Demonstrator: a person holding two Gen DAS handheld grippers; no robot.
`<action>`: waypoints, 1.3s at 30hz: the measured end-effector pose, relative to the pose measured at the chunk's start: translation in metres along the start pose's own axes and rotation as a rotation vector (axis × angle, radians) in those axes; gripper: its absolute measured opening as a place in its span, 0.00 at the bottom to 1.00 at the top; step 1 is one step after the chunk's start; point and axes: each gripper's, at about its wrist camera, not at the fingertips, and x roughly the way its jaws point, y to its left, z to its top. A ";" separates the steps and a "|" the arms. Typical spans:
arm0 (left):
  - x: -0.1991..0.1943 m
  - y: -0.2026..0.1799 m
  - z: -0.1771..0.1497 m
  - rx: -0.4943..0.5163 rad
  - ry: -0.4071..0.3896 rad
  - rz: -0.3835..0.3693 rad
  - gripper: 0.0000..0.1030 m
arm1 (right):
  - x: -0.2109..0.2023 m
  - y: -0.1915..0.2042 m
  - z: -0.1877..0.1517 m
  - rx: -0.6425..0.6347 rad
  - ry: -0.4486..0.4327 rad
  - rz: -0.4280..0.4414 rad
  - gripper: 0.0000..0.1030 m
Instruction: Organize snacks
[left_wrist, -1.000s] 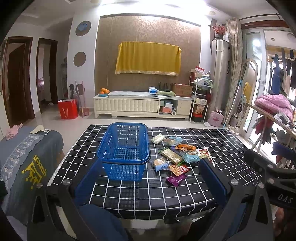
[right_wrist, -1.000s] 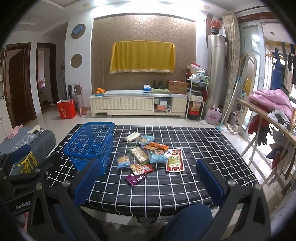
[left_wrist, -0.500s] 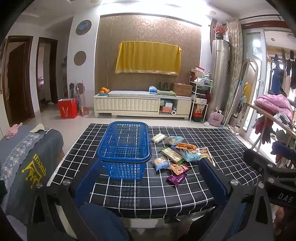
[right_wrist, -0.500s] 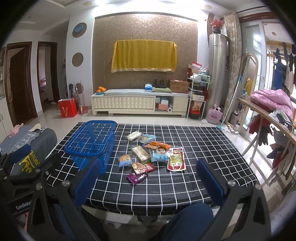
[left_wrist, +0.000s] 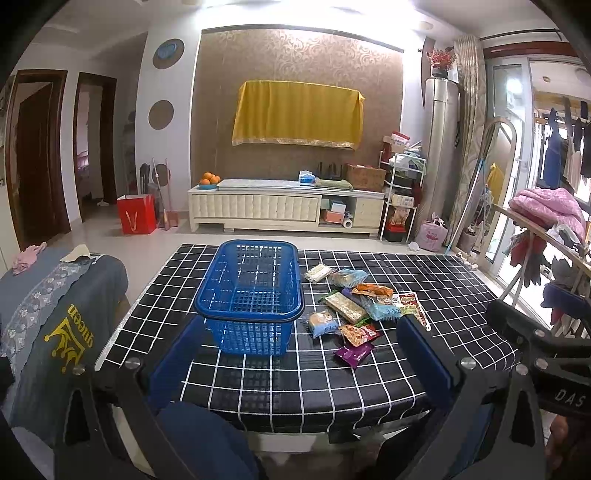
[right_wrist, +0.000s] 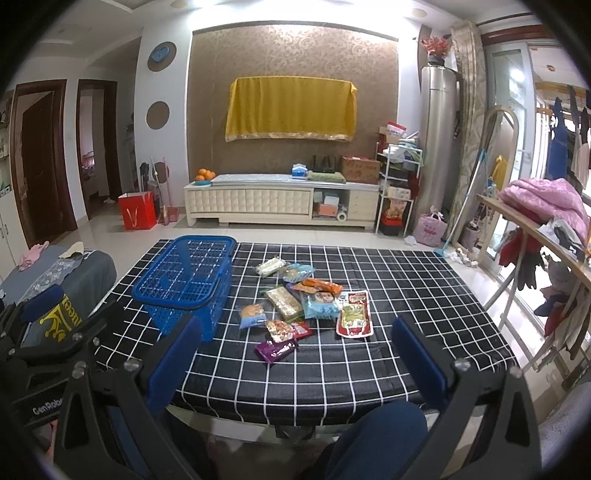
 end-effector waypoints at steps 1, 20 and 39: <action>0.000 0.000 0.000 -0.001 0.002 -0.002 1.00 | 0.000 0.000 0.000 0.000 0.001 0.000 1.00; -0.003 0.000 -0.001 -0.008 0.005 -0.005 1.00 | 0.002 0.001 -0.003 -0.004 0.012 0.006 1.00; -0.002 -0.002 0.002 -0.001 0.005 -0.014 1.00 | 0.006 0.000 -0.004 -0.002 0.034 -0.005 1.00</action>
